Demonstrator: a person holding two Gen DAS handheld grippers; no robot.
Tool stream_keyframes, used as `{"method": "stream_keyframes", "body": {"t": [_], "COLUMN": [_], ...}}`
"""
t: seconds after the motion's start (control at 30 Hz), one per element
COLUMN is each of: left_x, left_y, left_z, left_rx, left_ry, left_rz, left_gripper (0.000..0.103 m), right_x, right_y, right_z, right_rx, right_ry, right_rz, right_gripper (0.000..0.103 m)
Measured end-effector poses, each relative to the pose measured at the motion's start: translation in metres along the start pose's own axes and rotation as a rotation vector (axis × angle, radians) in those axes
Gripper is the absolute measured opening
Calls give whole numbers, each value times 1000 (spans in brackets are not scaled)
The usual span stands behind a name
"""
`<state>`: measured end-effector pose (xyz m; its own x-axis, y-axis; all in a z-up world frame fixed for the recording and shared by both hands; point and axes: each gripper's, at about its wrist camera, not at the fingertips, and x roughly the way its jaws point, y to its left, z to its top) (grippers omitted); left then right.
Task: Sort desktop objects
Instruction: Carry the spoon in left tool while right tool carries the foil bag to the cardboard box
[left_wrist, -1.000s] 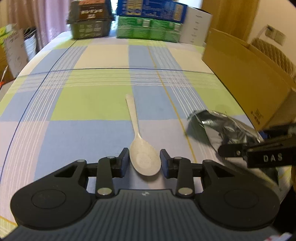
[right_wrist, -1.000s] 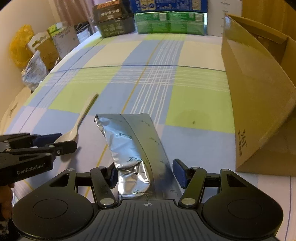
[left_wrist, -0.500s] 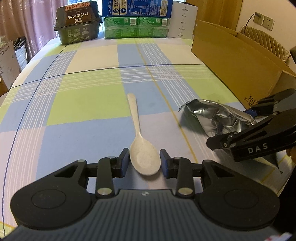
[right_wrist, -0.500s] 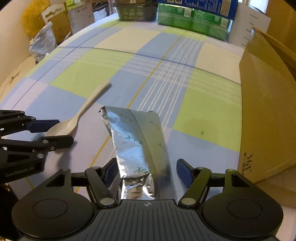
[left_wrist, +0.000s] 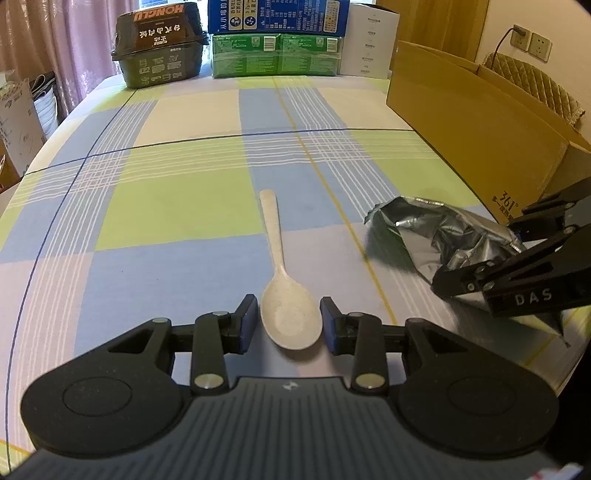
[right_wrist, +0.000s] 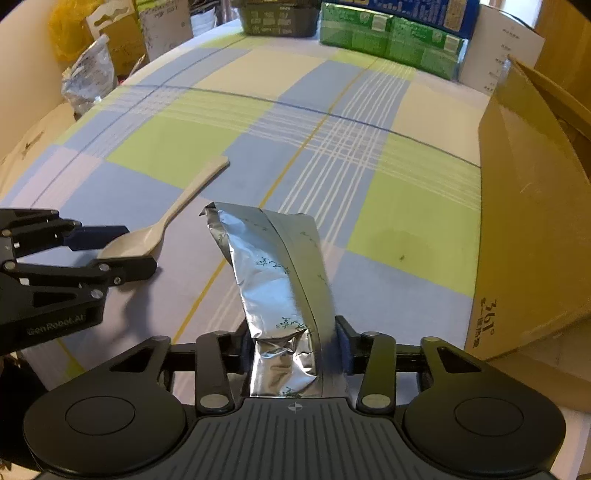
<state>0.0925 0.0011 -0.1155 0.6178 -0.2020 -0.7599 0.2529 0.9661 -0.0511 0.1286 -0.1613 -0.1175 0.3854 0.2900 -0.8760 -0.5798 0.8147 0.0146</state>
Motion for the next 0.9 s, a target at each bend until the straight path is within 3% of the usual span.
{"method": "stream_keyframes", "body": {"t": [0.37,0.43,0.5,0.57,0.73,0.8,0.9], "left_x": [1,1,0,0,-1,-1,0], "left_y": [-3,-5,-4,-3,-5,-8,-9], "left_z": [1,0,0,1,1,1,0], "left_rx": [-8,-4,-3,0,18,35,35], "left_ry": [0,0,1,4,1,2,7], "left_rz": [20,25,22,12,-16,-18,-25], "left_gripper": [31,29,28,28,28,28,28], "right_x": [-1,-2,-2,-3,2,0,0], "right_y": [2,1,0,0,-2,2,4], "right_z": [-3,-4,-4,-5,-4,-4,-2], "right_rx": [16,13,13,5,-21,-45,-56], "right_ry": [-24,-21,-11,-5,50,42,43], "right_rz": [-5,-1,-3,-2,24,26,24], "right_gripper": [41,47,65,71,68,49,43]}}
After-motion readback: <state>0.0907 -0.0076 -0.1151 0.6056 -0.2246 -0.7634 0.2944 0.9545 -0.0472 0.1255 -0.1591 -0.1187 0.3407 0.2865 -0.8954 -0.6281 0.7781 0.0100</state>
